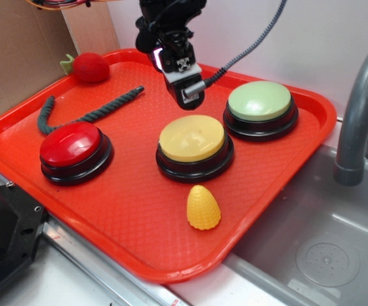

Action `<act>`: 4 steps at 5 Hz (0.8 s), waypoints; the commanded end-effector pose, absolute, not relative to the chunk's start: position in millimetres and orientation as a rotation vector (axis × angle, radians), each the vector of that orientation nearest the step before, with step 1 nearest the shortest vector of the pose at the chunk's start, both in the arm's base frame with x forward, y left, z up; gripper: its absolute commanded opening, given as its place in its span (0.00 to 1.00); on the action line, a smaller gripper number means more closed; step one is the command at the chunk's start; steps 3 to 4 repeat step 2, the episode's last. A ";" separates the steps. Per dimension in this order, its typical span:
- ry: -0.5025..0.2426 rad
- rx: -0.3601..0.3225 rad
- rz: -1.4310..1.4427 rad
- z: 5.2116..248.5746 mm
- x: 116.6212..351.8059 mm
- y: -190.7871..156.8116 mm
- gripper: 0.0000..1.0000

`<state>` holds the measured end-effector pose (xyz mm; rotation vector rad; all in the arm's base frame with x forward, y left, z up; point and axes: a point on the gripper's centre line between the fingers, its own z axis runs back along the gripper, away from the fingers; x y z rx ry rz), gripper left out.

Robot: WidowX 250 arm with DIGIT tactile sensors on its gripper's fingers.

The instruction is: Push the yellow button.

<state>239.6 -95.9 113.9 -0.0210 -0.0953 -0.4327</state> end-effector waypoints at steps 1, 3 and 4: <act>-0.220 -0.021 -0.431 153.2 242.9 -104.2 1.00; -0.232 -0.005 -0.434 159.1 239.9 -103.0 1.00; -0.232 -0.005 -0.434 159.1 239.9 -103.0 1.00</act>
